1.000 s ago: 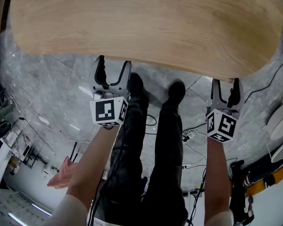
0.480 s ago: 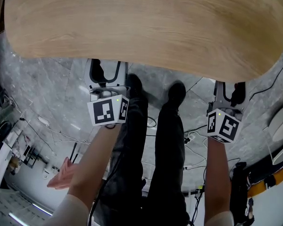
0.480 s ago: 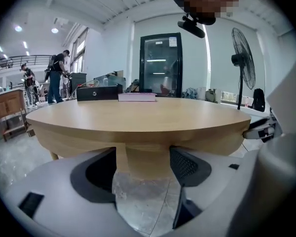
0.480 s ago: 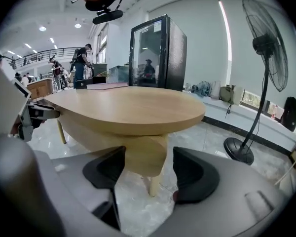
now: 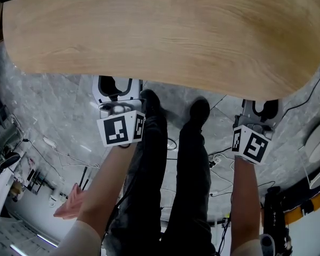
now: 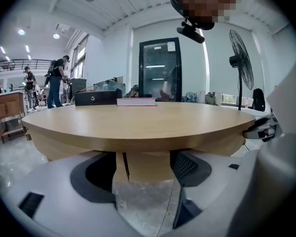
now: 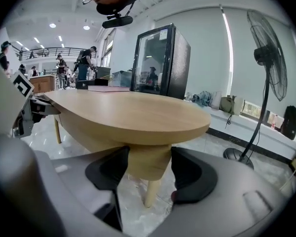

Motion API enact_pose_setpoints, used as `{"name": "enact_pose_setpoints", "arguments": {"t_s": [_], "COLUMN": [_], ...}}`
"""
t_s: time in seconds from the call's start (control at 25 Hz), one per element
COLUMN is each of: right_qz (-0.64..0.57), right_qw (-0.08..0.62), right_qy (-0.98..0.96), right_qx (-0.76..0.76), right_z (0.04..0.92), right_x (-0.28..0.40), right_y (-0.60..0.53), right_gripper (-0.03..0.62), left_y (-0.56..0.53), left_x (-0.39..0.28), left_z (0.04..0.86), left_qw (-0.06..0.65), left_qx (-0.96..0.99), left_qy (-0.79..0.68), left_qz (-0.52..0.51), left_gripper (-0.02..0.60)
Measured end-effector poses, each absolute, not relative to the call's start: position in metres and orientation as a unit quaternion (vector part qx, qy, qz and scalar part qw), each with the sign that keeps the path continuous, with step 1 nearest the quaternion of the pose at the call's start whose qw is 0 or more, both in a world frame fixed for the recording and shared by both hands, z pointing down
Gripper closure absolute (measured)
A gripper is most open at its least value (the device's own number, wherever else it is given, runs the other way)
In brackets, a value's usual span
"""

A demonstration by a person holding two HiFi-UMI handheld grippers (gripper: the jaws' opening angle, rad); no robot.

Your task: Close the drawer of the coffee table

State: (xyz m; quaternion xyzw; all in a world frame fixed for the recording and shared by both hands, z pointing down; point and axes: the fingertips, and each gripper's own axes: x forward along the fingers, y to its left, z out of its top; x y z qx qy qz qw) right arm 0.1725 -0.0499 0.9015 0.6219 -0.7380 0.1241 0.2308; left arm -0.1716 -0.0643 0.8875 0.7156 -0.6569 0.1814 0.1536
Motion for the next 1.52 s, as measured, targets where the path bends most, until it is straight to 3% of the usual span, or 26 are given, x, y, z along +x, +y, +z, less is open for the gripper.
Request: {"name": "enact_pose_setpoints", "arguments": {"t_s": [0.24, 0.36, 0.44, 0.84, 1.52], "right_qz": [0.12, 0.119, 0.125, 0.157, 0.176], "right_qw": [0.221, 0.237, 0.249, 0.292, 0.252], "right_qy": [-0.738, -0.735, -0.73, -0.727, -0.754], "right_qx": [0.627, 0.624, 0.624, 0.601, 0.581], "right_z": [0.901, 0.9, 0.901, 0.872, 0.643], "right_x": [0.173, 0.175, 0.178, 0.185, 0.14], "right_y": [-0.05, -0.05, -0.049, -0.014, -0.004], "right_gripper": [0.324, 0.324, 0.287, 0.289, 0.456], "left_y": [-0.065, -0.065, -0.062, -0.024, -0.01], "left_x": [-0.171, -0.17, -0.169, -0.173, -0.133], "left_z": [0.885, 0.888, 0.891, 0.861, 0.638], "left_qw": [0.149, 0.159, 0.165, 0.202, 0.192], "left_qx": [0.719, 0.719, 0.718, 0.718, 0.768], "left_qy": [-0.654, -0.646, -0.638, -0.612, -0.567], "left_qz": [0.183, 0.202, 0.221, 0.263, 0.229], "left_gripper": [0.255, 0.255, 0.255, 0.256, 0.385]}}
